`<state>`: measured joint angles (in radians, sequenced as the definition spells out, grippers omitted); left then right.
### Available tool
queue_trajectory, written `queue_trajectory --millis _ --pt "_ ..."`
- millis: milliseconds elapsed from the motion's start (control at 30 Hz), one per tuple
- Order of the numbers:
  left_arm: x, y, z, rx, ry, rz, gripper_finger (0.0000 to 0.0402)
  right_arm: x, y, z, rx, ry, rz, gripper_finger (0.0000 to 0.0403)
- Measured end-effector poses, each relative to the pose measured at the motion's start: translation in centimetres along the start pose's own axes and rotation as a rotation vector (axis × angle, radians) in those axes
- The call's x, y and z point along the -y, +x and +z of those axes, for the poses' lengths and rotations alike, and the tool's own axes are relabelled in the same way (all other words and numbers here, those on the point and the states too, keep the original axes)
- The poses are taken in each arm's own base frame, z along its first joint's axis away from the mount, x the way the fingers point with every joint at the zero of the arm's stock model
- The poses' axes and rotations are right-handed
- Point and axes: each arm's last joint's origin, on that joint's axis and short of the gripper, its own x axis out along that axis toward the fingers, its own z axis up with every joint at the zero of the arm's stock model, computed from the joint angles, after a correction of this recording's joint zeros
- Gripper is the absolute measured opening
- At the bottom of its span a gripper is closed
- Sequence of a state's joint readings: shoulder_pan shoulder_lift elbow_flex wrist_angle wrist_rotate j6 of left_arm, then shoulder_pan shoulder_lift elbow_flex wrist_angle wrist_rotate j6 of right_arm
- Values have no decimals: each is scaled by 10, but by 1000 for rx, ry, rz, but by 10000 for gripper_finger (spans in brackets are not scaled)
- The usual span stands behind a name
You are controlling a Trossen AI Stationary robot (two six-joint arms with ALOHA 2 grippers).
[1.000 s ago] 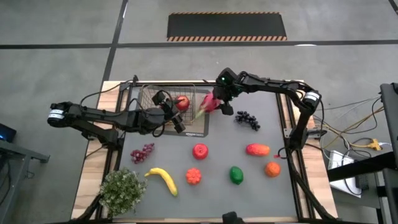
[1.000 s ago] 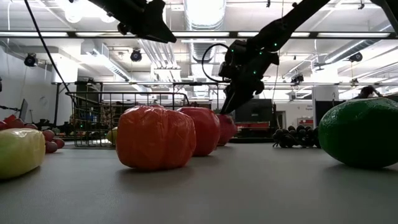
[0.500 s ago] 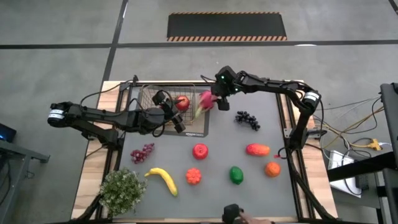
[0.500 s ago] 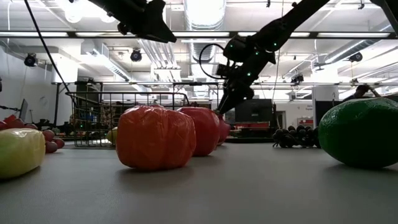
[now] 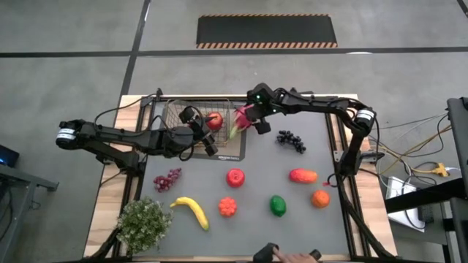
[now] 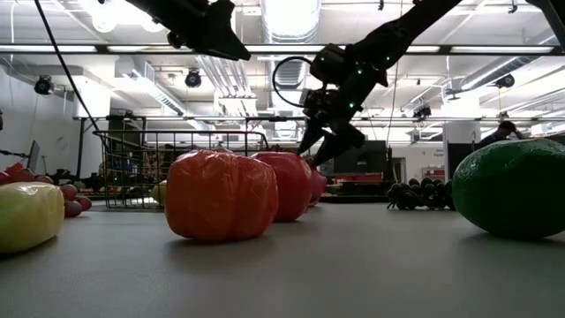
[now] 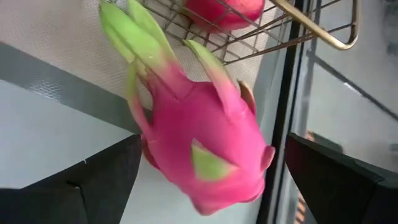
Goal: Build produce basket
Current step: Put the pink dragon fruit into the wire basket
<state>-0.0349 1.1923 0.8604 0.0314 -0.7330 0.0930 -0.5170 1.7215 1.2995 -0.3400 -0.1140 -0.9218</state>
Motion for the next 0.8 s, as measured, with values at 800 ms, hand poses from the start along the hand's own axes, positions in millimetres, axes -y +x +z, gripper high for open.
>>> queue_trajectory --millis 800 --pt "0 0 0 -1 1 -1 185 -10 72 -29 -81 90 12 326"
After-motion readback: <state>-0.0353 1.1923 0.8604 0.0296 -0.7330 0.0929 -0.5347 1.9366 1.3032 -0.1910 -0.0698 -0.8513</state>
